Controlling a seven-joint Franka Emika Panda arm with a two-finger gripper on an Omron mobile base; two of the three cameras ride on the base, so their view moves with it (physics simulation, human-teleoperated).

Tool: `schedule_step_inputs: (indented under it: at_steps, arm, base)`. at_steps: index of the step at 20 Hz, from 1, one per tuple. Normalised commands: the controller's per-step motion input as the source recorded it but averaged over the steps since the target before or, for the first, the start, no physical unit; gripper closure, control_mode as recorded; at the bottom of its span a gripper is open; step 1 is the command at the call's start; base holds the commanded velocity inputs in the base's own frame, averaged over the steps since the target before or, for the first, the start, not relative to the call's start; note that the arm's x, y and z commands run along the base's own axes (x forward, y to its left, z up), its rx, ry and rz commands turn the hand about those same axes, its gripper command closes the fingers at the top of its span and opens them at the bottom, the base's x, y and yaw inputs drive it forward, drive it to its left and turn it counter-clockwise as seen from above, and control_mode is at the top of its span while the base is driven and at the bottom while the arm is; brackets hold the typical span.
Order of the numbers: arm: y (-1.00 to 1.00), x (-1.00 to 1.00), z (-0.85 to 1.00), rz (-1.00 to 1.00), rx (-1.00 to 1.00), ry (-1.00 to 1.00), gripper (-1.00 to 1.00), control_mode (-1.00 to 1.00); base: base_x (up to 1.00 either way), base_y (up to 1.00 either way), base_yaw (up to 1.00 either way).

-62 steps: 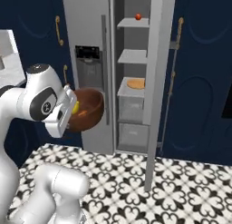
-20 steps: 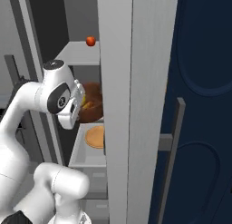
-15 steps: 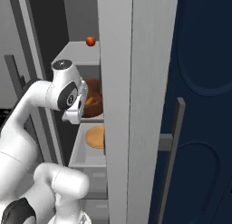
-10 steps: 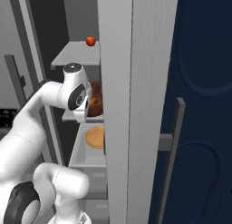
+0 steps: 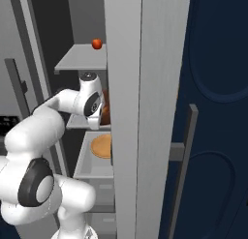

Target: Pick the chicken drumstick and lemon from their plates and place them in the bowl. Then put the bowl in the fridge.

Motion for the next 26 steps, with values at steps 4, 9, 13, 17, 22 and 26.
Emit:
schedule_step_inputs:
  at_steps: [4, 9, 13, 17, 22, 26]
  arm:
    - [0.00, 0.56, -0.36, 0.00, 0.00, 0.00, 1.00, -1.00]
    - [-0.04, 0.46, -0.31, 0.00, 0.00, 0.00, 1.00, -1.00]
    - [0.03, 0.00, -0.22, 0.00, 0.00, -0.09, -1.00, -1.00]
    - [0.01, -0.38, 0.04, -0.01, 0.00, -0.19, -1.00, -1.00]
    - [0.10, -0.86, 0.39, -0.02, 0.00, -0.22, -1.00, -1.00]
    - [0.33, -1.00, 0.76, 0.00, -0.03, -0.14, -1.00, -1.00]
  base:
    - [0.00, 0.00, 0.00]
    - [0.00, 0.00, 0.00]
    - [0.00, 0.00, 0.00]
    - [0.00, 0.00, 0.00]
    - [0.00, 0.00, 0.00]
    - [0.00, 0.00, 0.00]
